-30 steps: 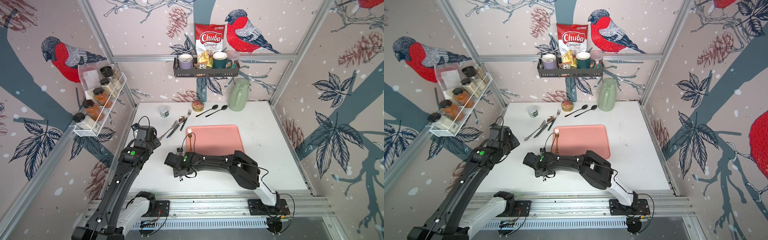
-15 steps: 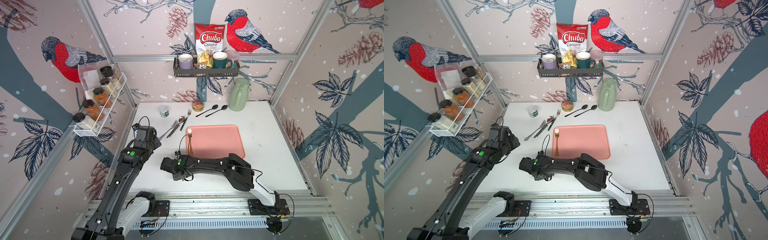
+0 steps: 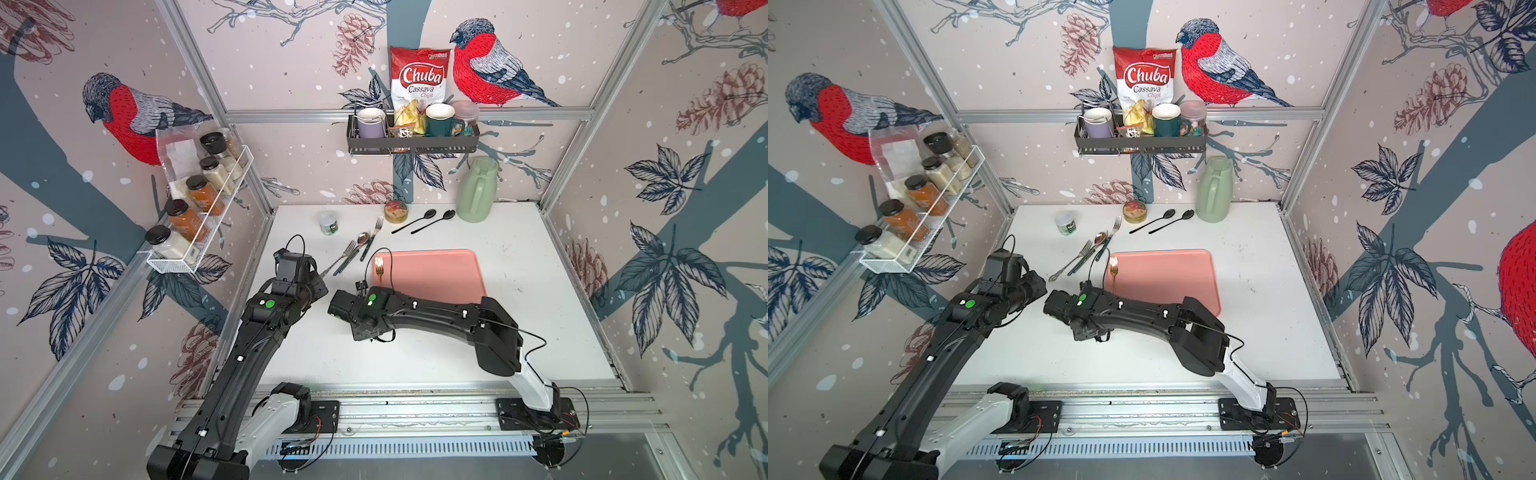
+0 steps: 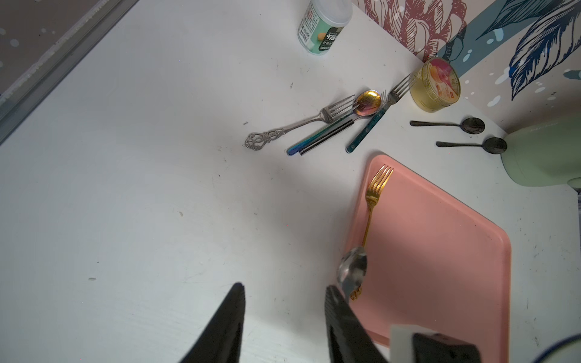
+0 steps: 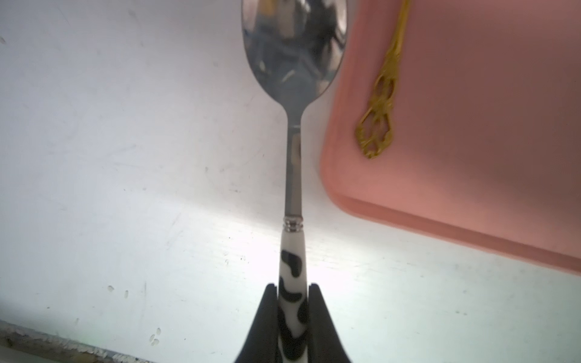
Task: Set the spoon and fork side by side
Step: Pick up the spoon from the center of the board.
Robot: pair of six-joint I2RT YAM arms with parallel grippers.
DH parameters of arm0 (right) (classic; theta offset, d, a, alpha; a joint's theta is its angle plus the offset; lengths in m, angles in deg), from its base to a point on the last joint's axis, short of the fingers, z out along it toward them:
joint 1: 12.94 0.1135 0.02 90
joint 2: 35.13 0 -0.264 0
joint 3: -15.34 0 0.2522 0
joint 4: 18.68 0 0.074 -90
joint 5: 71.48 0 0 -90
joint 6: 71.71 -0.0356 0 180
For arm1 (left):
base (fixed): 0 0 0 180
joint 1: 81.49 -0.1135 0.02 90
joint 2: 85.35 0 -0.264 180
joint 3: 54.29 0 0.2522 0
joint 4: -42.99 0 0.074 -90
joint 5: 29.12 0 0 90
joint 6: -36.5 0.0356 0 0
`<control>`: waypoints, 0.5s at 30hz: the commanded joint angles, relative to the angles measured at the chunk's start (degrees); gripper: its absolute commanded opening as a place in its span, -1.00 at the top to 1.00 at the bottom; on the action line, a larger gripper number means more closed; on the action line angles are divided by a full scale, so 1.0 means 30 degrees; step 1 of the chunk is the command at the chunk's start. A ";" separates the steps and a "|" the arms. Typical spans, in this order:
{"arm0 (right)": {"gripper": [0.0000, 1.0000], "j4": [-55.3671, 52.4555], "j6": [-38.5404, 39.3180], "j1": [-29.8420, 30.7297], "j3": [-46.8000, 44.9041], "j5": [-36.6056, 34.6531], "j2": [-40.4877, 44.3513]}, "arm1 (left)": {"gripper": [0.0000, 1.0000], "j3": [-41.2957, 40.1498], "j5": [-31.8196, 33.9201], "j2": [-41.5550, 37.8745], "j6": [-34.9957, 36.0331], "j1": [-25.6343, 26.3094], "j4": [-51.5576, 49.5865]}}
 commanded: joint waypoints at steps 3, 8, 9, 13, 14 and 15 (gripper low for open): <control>0.76 -0.0764 0.0991 -0.1581 -0.0565 -0.1320 0.1165 | 0.13 -0.0040 0.0105 0.0074 0.0085 -0.0086 0.0426; 0.76 -0.0548 0.1147 -0.3540 -0.0715 -0.1461 0.1028 | 0.13 -0.0179 0.0171 0.0158 -0.0023 -0.0086 0.0600; 0.76 -0.0449 0.1120 -0.3888 -0.0698 -0.1410 0.0943 | 0.13 -0.0223 0.0120 0.0205 -0.0015 -0.0086 0.0653; 0.74 0.0608 0.0972 -0.4789 -0.0975 -0.1083 0.0571 | 0.13 -0.0202 0.0057 0.0334 -0.0030 -0.0086 0.0691; 0.73 0.0853 0.0958 -0.5055 -0.1017 -0.0810 0.0402 | 0.13 -0.0203 0.0083 0.0341 -0.0016 -0.0086 0.0679; 0.72 0.1023 0.0931 -0.5216 -0.1029 -0.0618 0.0242 | 0.13 -0.0160 0.0087 0.0342 -0.0014 -0.0086 0.0677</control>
